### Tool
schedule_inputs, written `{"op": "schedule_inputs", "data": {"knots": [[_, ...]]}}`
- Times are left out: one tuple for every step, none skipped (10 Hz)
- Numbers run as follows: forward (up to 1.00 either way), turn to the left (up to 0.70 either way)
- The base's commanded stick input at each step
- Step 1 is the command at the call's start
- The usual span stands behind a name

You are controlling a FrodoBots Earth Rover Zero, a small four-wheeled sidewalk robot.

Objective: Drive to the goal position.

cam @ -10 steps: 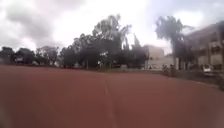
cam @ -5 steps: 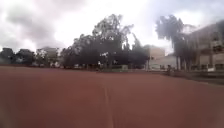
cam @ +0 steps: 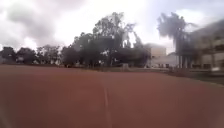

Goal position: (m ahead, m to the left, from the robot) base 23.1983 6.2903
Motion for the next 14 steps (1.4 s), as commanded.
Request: {"op": "schedule_inputs", "data": {"knots": [[0.7, 0.09], [0.7, 0.0], [0.7, 0.0], [0.7, 0.0], [0.7, 0.0], [0.7, 0.35], [0.7, 0.35], [0.7, 0.35], [0.7, 0.28], [0.7, 0.17], [0.7, 0.06], [0.7, 0.0], [0.7, 0.0], [0.7, 0.0]]}}
